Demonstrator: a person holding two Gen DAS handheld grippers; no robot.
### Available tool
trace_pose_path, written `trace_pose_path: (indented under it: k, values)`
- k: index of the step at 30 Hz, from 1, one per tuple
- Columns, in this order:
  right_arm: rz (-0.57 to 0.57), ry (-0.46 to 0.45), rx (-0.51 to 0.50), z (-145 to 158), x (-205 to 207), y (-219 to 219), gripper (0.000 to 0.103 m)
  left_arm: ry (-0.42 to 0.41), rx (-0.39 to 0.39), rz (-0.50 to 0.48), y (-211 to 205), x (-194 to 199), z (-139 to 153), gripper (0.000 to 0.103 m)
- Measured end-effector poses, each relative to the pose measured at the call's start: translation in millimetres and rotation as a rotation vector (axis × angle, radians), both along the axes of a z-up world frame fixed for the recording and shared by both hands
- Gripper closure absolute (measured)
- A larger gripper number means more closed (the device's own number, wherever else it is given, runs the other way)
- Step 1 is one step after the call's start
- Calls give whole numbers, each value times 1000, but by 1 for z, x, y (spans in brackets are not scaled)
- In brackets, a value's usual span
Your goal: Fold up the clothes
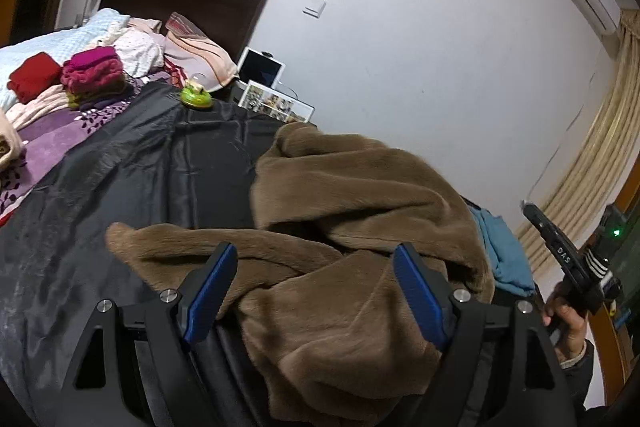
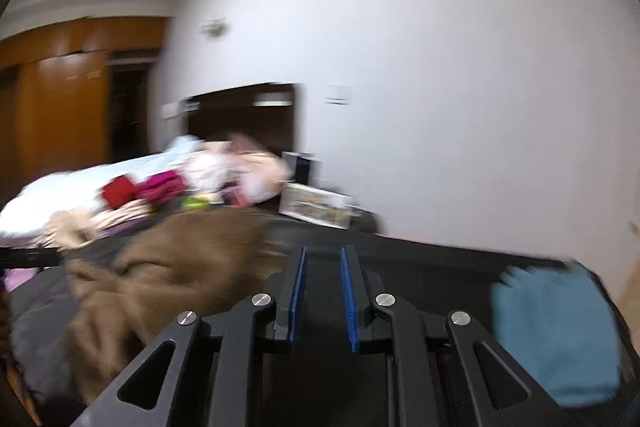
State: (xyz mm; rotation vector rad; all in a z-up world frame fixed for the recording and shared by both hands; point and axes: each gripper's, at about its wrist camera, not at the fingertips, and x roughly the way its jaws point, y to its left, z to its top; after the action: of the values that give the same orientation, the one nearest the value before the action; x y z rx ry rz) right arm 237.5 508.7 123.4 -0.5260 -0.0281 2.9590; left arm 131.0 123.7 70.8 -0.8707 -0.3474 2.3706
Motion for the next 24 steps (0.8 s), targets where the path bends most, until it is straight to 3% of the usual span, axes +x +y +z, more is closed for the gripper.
trace_pose_path:
  k: [2,4,6,8,13,17,22,24]
  values:
    - [-65,-34,-24,-11,6,26,84,-7,-16,-12,11,-5,-2,20]
    - [-32,-65,-96,-22,8,38,82,-15,-19,-22,20,-9,-4,20]
    - [24,-71,-138,-27,4,36,68,-23,-20,-27,27,-11,-6,20]
    - [86,-50,-136,-27,1,22,12,-30,-20,-30,32,-11,-8,20]
    - [324,-11,-46,-20,-17,-45,10,-38,-25,-18,27,-10,-12,20]
    - [478,-63,145,-24,-37,-114,10,-49,-7,1,16,-13,-15,20]
    - [469,-204,458,-58,-75,-178,10,-77,8,-1,7,-17,-24,20]
    - [443,-235,512,-69,-91,-189,10,-87,6,-17,9,-18,-27,20]
